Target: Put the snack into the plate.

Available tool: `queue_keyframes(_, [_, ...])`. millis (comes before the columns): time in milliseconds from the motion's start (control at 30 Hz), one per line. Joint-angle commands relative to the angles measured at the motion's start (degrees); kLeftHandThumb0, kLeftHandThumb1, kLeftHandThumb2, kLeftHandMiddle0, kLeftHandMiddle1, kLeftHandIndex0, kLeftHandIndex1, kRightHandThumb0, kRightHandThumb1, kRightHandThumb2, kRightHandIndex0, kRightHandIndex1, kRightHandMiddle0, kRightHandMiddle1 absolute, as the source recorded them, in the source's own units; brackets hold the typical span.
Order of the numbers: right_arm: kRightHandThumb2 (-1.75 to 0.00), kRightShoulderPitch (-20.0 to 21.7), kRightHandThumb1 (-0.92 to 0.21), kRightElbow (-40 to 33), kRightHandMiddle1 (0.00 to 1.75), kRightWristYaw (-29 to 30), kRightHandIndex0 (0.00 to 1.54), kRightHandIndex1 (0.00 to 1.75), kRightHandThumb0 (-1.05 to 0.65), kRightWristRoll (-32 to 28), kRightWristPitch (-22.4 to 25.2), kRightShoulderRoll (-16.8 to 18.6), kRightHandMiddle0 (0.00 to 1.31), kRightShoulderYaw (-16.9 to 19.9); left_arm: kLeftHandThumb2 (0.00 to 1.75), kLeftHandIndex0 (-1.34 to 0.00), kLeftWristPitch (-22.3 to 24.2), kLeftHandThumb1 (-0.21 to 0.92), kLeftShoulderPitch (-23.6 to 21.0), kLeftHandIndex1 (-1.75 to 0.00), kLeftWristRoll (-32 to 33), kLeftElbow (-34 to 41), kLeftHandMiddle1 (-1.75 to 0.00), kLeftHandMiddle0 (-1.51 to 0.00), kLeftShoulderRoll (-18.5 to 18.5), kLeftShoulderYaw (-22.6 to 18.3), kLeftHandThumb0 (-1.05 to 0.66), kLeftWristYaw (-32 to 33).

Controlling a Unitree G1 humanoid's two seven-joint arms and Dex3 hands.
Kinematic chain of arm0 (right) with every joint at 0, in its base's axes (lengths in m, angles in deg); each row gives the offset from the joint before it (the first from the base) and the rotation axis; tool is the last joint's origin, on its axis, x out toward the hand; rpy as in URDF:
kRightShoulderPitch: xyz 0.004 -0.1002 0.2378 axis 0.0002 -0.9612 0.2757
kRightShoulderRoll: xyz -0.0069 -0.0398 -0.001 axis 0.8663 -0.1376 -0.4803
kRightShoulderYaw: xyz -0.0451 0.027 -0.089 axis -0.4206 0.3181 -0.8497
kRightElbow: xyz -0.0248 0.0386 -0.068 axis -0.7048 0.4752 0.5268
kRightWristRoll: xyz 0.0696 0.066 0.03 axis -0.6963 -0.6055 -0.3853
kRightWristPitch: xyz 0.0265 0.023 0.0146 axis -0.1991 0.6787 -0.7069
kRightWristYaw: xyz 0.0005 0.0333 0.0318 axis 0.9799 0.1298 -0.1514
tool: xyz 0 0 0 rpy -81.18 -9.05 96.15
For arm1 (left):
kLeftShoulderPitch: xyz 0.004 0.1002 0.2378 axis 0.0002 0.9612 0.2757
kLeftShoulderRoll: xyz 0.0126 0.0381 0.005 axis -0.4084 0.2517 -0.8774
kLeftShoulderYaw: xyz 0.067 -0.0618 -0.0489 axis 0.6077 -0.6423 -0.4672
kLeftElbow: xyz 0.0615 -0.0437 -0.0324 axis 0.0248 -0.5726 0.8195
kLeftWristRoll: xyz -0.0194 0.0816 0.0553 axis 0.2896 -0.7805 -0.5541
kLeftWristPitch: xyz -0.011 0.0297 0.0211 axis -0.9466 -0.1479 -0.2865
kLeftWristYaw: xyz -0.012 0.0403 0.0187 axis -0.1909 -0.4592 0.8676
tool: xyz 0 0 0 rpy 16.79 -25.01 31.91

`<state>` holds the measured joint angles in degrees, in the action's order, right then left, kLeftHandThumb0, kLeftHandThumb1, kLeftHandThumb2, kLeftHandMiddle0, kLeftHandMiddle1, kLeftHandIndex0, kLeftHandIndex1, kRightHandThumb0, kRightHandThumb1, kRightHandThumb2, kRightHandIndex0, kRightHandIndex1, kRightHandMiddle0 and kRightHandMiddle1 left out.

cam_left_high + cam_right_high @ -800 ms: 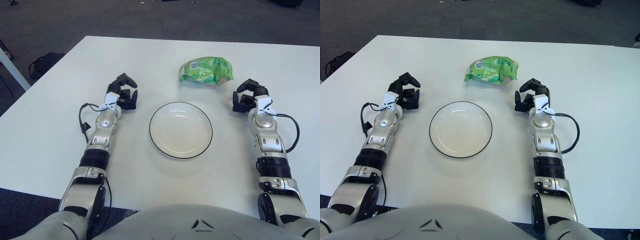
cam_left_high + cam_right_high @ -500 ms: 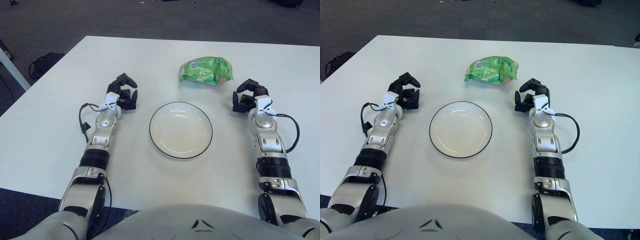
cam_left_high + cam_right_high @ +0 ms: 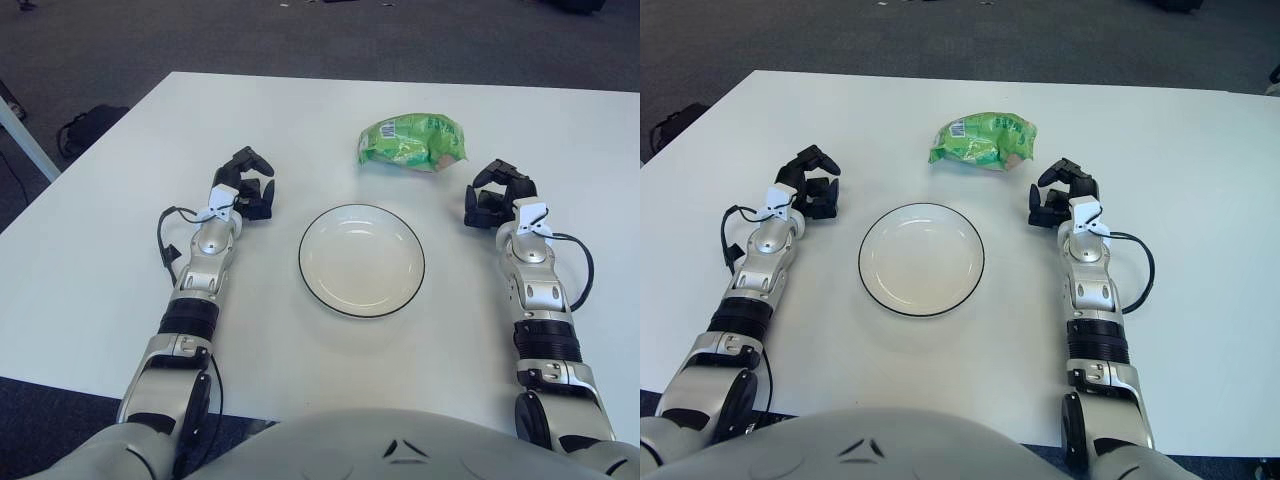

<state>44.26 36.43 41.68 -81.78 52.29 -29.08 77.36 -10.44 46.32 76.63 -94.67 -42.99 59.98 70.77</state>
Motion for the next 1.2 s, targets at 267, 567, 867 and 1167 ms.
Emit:
queue_keyframes(267, [-1.56, -2.59, -0.12, 3.14, 1.75, -1.64, 1.31, 1.75, -0.57, -1.17, -0.24, 1.33, 0.78, -0.02, 1.28, -0.59, 1.2, 0.35, 3.66, -1.75, -0.46, -1.6, -1.75, -1.31, 1.66, 0.52, -0.47, 0.06])
queue_keyframes(567, [-1.55, -2.47, -0.12, 3.23, 1.75, -1.44, 1.3, 1.75, -0.56, -0.86, -0.22, 1.57, 0.78, 0.14, 1.28, -0.59, 1.72, 0.35, 3.62, -1.75, -0.82, -1.38, -1.75, -1.31, 1.61, 0.71, -0.47, 0.29])
queue_keyframes(867, [-1.55, -2.81, -0.13, 4.06, 1.75, -0.4, 1.3, 1.75, -0.56, 0.65, -2.96, 1.14, 0.77, -0.09, 1.27, -0.58, 1.31, 0.35, 3.62, -1.75, -0.71, -1.74, -1.75, -1.3, 2.04, 0.79, -0.47, 0.36])
queue_keyframes(1167, [-1.48, -3.02, -0.18, 7.55, 1.75, 3.11, 1.21, 1.75, -0.54, 5.56, -13.0, -1.9, 0.73, -0.85, 1.28, -0.59, 0.18, 0.34, 3.16, -1.75, -0.25, -2.71, -1.75, -1.3, 2.45, 0.51, -0.47, 0.27])
